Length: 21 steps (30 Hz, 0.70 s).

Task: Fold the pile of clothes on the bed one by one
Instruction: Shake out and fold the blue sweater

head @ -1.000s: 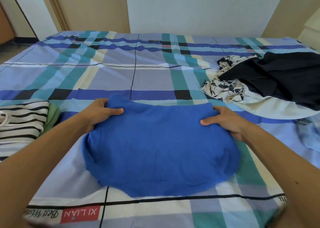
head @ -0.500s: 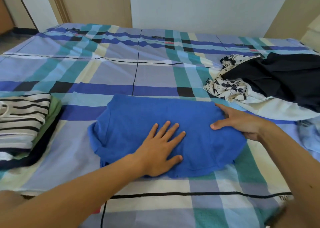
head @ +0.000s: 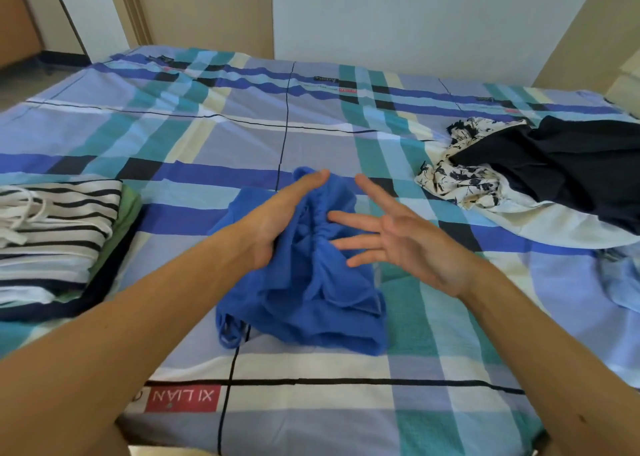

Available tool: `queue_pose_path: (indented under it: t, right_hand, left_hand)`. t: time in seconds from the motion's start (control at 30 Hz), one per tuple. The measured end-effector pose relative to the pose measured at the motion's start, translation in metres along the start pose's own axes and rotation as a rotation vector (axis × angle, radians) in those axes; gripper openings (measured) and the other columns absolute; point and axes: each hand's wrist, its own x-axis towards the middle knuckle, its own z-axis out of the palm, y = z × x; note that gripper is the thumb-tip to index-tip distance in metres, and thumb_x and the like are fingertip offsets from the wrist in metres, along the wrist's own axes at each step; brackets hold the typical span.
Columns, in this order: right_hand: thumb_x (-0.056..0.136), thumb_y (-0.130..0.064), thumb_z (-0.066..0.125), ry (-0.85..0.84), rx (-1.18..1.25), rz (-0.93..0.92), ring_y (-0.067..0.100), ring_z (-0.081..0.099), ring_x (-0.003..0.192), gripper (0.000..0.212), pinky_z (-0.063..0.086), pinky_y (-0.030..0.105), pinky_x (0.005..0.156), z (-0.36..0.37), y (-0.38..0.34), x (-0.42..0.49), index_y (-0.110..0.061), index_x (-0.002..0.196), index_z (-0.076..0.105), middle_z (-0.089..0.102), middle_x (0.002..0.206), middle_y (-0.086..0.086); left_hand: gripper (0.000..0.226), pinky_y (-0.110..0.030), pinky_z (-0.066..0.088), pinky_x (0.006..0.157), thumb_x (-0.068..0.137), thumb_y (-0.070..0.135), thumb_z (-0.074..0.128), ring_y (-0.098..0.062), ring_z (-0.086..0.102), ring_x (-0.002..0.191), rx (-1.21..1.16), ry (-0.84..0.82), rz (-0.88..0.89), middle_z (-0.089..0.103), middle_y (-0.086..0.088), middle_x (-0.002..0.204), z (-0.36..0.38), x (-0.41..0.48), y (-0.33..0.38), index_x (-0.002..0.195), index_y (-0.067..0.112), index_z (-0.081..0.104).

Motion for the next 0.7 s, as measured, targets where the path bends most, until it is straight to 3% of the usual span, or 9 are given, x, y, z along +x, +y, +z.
queue_pose_path:
  t: [0.1, 0.17, 0.23, 0.33, 0.43, 0.53, 0.6, 0.7]
  right_hand:
    - [0.071, -0.058, 0.079, -0.004, 0.119, -0.028, 0.04, 0.058, 0.125, 0.104, 0.054, 0.044, 0.095, 0.011, 0.009, 0.009, -0.024, 0.156, 0.028, 0.054, 0.145, 0.013]
    - [0.085, -0.046, 0.068, 0.127, 0.142, -0.114, 0.039, 0.063, 0.119, 0.074, 0.056, 0.04, 0.087, 0.013, 0.01, 0.01, -0.015, 0.147, 0.042, 0.061, 0.138, 0.013]
    - [0.097, -0.025, 0.055, 0.339, 0.071, -0.162, 0.032, 0.07, 0.105, 0.04, 0.055, 0.035, 0.079, 0.008, 0.01, 0.01, -0.011, 0.134, 0.054, 0.07, 0.123, 0.012]
    - [0.098, -0.007, 0.055, 0.487, -0.144, -0.101, 0.018, 0.069, 0.087, 0.023, 0.05, 0.033, 0.077, 0.0, 0.02, 0.006, -0.01, 0.12, 0.063, 0.074, 0.102, 0.006]
    - [0.09, -0.008, 0.068, 0.324, -0.358, -0.012, 0.012, 0.068, 0.09, 0.024, 0.051, 0.028, 0.082, 0.007, 0.035, 0.002, -0.019, 0.111, 0.068, 0.072, 0.101, 0.0]
    - [0.084, -0.016, 0.075, 0.141, -0.497, 0.037, 0.01, 0.067, 0.093, 0.029, 0.056, 0.03, 0.086, 0.028, 0.046, 0.001, -0.028, 0.11, 0.068, 0.069, 0.102, -0.009]
    - [0.086, -0.018, 0.076, 0.033, -0.593, 0.032, 0.009, 0.065, 0.093, 0.031, 0.055, 0.028, 0.086, 0.042, 0.053, 0.001, -0.029, 0.114, 0.067, 0.067, 0.103, -0.011]
    - [0.085, -0.018, 0.077, 0.002, -0.727, -0.056, 0.008, 0.058, 0.086, 0.03, 0.049, 0.019, 0.077, 0.051, 0.061, 0.002, -0.027, 0.113, 0.068, 0.062, 0.099, -0.01]
  left_hand:
    - [0.034, -0.043, 0.061, 0.082, 0.081, 0.031, 0.08, -0.032, 0.073, 0.091, 0.19, 0.16, 0.051, 0.075, -0.016, 0.103, -0.011, 0.005, -0.009, 0.107, 0.009, 0.071]
    - [0.02, -0.035, 0.059, 0.066, 0.083, 0.013, 0.078, -0.026, 0.07, 0.077, 0.238, 0.242, 0.093, 0.073, -0.012, 0.091, -0.015, 0.01, -0.014, 0.096, 0.009, 0.064]
    - [0.018, -0.026, 0.05, 0.053, 0.086, 0.007, 0.071, -0.017, 0.062, 0.064, 0.254, 0.292, 0.11, 0.065, -0.006, 0.078, -0.017, 0.014, -0.013, 0.086, 0.014, 0.055]
    - [0.023, -0.022, 0.044, 0.047, 0.088, 0.008, 0.062, -0.015, 0.053, 0.053, 0.239, 0.33, 0.123, 0.057, -0.001, 0.063, -0.024, 0.015, -0.003, 0.071, 0.016, 0.05]
    - [0.003, -0.03, 0.052, 0.059, 0.088, 0.012, 0.059, -0.022, 0.059, 0.063, 0.243, 0.389, 0.12, 0.065, -0.008, 0.075, -0.045, 0.021, 0.01, 0.085, 0.013, 0.059]
    - [0.009, -0.032, 0.05, 0.064, 0.086, 0.016, 0.058, -0.024, 0.058, 0.07, 0.356, 0.48, 0.108, 0.063, -0.014, 0.089, -0.076, 0.029, 0.012, 0.094, 0.011, 0.056]
    - [0.022, -0.035, 0.047, 0.067, 0.083, 0.021, 0.059, -0.025, 0.056, 0.076, 0.492, 0.514, 0.079, 0.062, -0.021, 0.1, -0.095, 0.036, 0.007, 0.099, 0.01, 0.051]
    - [0.052, -0.045, 0.049, 0.086, 0.089, 0.025, 0.062, -0.036, 0.057, 0.103, 0.884, 0.534, 0.044, 0.055, -0.021, 0.124, -0.104, 0.039, -0.003, 0.133, 0.007, 0.041]
